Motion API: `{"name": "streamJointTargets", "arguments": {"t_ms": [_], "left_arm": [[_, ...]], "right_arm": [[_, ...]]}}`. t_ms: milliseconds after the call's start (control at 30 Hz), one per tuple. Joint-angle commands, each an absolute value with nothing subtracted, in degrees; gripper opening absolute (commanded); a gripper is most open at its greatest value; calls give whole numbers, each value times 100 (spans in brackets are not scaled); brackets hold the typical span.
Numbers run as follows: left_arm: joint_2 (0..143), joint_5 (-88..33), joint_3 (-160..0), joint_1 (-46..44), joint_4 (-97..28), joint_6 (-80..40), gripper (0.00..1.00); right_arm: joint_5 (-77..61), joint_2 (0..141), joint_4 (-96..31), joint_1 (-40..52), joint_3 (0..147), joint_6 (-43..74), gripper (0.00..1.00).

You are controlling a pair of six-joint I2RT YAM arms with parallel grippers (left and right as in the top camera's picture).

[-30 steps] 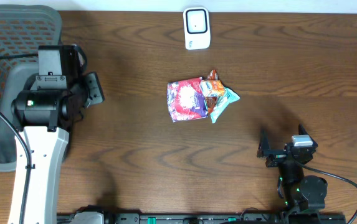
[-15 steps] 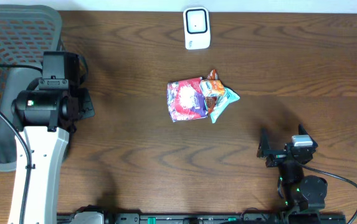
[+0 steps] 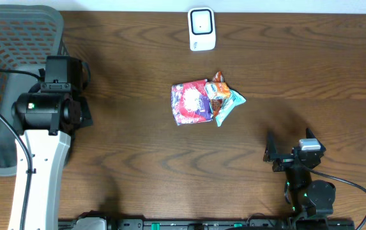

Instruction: Scan the item barcode

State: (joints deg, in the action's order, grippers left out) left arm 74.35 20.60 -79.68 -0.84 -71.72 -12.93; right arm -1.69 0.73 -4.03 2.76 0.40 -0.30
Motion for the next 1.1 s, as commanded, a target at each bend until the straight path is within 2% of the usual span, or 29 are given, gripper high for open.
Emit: {"name": "streamJointTargets", "arguments": {"t_ms": [0, 567, 833, 1067], "left_arm": [[7393, 2473, -8001, -54, -7183, -1426, 8], [7393, 2926, -8001, -43, -7177, -1511, 7], [7393, 2919, -8001, 233, -7177, -1579, 8], [7393, 2851, -8001, 250, -7148, -1684, 11]], "right_arm": [[-202, 64, -427, 268, 36, -73, 99], [-202, 64, -427, 268, 36, -73, 99], [-202, 64, -427, 268, 36, -73, 99], [-202, 64, -427, 268, 36, -73, 99]]}}
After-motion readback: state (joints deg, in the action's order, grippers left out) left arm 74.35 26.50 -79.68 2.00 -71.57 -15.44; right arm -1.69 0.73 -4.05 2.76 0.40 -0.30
